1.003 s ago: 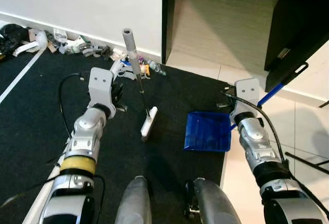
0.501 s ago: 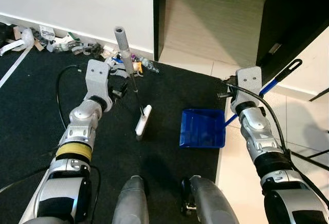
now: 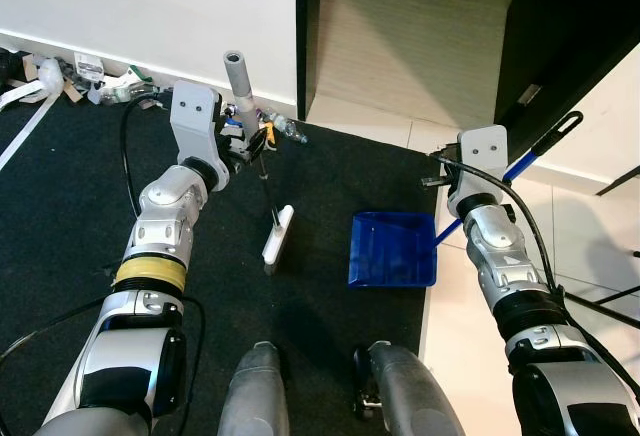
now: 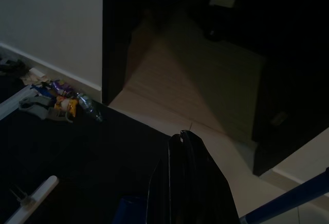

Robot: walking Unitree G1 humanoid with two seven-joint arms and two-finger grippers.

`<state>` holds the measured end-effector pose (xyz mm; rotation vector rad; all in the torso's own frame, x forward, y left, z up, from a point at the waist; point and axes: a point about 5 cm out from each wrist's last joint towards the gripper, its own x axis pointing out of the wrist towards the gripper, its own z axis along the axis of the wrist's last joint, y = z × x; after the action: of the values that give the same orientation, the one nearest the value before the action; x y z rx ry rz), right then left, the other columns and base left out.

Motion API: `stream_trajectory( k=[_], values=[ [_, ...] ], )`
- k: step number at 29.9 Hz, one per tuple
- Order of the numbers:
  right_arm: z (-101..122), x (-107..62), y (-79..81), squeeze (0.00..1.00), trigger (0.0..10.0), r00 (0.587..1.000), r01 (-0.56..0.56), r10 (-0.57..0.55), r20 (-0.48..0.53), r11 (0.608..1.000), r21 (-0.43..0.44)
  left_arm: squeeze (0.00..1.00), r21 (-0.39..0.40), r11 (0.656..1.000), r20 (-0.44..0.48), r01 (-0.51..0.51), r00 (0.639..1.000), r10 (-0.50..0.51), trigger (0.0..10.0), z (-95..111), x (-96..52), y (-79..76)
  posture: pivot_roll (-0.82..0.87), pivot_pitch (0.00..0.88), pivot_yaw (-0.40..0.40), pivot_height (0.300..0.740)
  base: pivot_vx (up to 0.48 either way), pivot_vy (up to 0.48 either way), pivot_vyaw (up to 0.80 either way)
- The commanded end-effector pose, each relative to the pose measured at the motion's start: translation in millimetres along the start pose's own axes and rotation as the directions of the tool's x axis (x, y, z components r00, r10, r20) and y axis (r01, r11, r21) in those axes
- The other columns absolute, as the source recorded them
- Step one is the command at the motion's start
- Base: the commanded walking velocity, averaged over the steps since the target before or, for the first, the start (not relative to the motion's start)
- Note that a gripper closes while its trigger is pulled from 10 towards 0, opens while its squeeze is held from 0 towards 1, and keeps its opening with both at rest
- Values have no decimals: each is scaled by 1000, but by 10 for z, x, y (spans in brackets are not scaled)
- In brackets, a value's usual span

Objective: Sweep floor

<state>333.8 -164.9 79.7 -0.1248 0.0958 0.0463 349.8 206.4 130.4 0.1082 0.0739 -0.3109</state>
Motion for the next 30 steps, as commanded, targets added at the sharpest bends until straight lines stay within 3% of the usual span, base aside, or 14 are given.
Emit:
stream_trajectory(
  k=[1, 8, 13, 25, 29, 30],
  values=[
    [-82, -36, -21, 0, 10000, 999, 21, -21, -25, 1000, 17, 0, -8, 1000, -19, -18, 1000, 18, 10000, -66, -18, -48, -40, 112, -52, 740, 0, 0, 0],
    [-102, -48, 34, 0, 10000, 999, 22, -21, -28, 999, 32, 0, -5, 996, -51, -91, 995, 91, 10000, -157, 43, -77, -33, 118, -43, 740, 0, 0, 0],
    [-62, -43, 70, 0, 10000, 1000, 15, -15, -13, 999, 40, 0, -39, 987, -39, -153, 988, 152, 10000, 43, 308, -104, -40, 130, -38, 740, 0, 0, 0],
    [-90, -110, 65, 0, 10000, 999, 32, -32, -6, 998, 51, 0, -17, 980, -46, -198, 979, 197, 10000, 311, 503, -82, -74, 153, -10, 740, 0, 0, 0],
    [-94, -130, 68, 0, 10000, 999, 37, -37, -6, 998, 53, 0, -57, 974, -54, -220, 975, 217, 10000, 340, 532, -71, -89, 157, -5, 740, 0, 0, 0],
    [-90, -133, 68, 0, 10000, 999, 38, -38, -5, 998, 53, 0, -62, 973, -55, -223, 974, 220, 9333, 341, 536, -71, -99, 158, -10, 740, 0, 0, 0]
  ],
)
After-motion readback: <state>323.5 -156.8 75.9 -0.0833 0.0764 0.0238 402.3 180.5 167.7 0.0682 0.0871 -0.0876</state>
